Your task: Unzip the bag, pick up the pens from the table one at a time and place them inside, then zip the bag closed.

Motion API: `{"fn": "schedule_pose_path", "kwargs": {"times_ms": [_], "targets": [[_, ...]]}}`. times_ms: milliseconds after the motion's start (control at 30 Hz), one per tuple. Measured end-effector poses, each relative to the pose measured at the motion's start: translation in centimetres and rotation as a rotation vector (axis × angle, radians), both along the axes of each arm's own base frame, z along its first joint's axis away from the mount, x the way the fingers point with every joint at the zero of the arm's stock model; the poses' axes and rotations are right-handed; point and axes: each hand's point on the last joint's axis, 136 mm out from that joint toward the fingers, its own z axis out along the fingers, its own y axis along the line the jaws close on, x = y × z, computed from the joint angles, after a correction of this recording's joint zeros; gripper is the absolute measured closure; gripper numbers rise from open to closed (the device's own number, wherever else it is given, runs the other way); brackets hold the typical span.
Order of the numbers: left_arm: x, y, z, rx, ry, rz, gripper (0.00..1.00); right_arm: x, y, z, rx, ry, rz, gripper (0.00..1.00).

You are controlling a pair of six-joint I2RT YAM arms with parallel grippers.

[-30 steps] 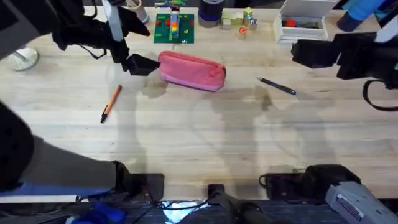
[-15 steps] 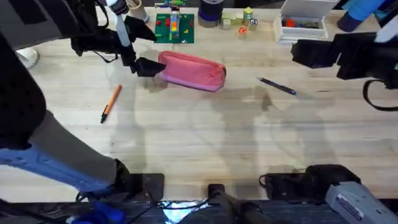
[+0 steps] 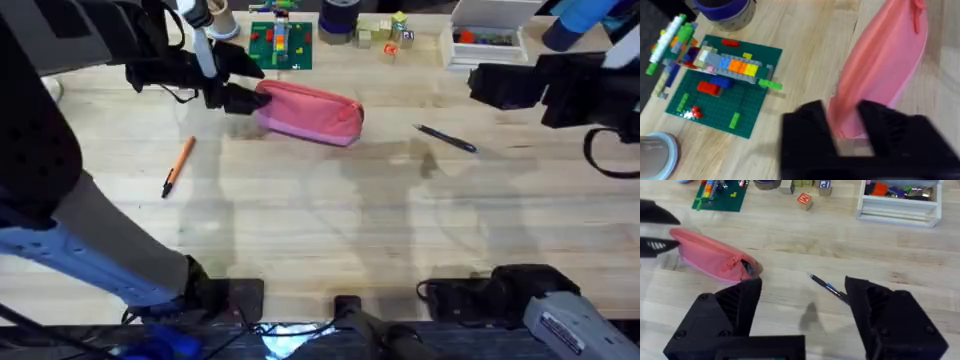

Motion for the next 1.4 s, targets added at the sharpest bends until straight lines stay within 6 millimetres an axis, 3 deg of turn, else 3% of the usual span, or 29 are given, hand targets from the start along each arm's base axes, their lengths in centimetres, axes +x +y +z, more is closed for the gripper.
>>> {"fn": "schedule_pose_path", "kwargs": {"times_ms": [100, 167, 733, 1167, 1400], "targets": [[-0.1, -0.2, 0.0, -0.004, 0.002, -0.005, 0.903, 0.0, 0.0, 0.0, 0.0, 0.0, 0.0, 0.005], [-0.1, -0.3, 0.0, -0.002, -0.002, -0.01, 0.952, 0.0, 0.0, 0.0, 0.0, 0.0, 0.0, 0.005], [-0.1, -0.3, 0.0, -0.002, -0.002, -0.01, 0.958, -0.6, 0.2, -0.7, 0.094, 0.059, -0.062, 0.005], [-0.1, -0.3, 0.0, -0.002, -0.002, -0.01, 0.958, -2.3, 6.1, -1.2, 0.236, 0.15, 0.105, 0.005], [-0.1, -0.3, 0.0, -0.002, -0.002, -0.01, 0.958, -1.8, 8.2, -3.6, 0.339, 0.311, 0.033, 0.005]]}}
